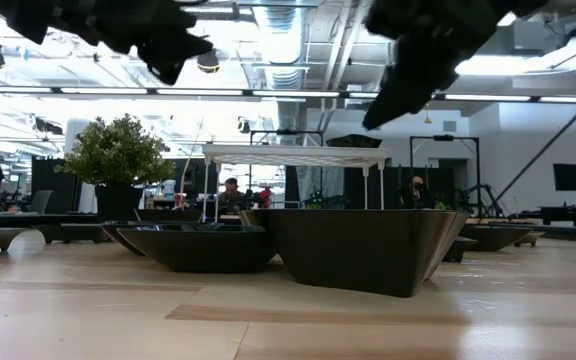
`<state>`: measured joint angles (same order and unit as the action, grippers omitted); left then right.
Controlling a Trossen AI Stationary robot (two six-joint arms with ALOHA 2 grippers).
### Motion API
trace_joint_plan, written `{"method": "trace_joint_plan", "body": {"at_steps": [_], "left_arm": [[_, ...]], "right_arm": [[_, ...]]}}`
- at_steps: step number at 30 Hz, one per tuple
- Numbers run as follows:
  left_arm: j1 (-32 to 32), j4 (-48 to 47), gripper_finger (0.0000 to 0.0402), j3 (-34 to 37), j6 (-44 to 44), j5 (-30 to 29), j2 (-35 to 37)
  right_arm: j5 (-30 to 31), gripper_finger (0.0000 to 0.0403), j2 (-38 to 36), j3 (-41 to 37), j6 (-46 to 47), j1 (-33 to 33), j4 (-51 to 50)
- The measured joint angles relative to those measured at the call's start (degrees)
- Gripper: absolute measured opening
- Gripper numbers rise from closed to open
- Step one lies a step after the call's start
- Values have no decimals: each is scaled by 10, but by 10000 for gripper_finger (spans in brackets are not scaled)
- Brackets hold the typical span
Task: Pick & Place Mini shaped plates
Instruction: Stack the black distorted square plate on top of the black distorted square plate on the shelf
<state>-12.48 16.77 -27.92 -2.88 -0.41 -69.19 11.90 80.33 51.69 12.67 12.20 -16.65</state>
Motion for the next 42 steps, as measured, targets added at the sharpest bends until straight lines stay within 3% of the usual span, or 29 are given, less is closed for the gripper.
{"method": "trace_joint_plan", "body": {"at_steps": [9, 17, 25, 36, 42], "left_arm": [[12, -56, 172, 0, -19, -4, 0], [9, -61, 172, 0, -37, 6, 0], [9, -70, 172, 0, -35, 13, 0], [9, -74, 172, 0, -34, 13, 0], [9, -74, 172, 0, -36, 13, 0]], "right_arm": [[-15, 98, 121, 108, 46, 59, -29], [-15, 98, 175, 125, 123, 92, -27], [-18, 98, 184, 125, 199, 105, -23], [-30, 99, 183, 125, 235, 133, -5], [-25, 121, 183, 125, 230, 133, -7]]}}
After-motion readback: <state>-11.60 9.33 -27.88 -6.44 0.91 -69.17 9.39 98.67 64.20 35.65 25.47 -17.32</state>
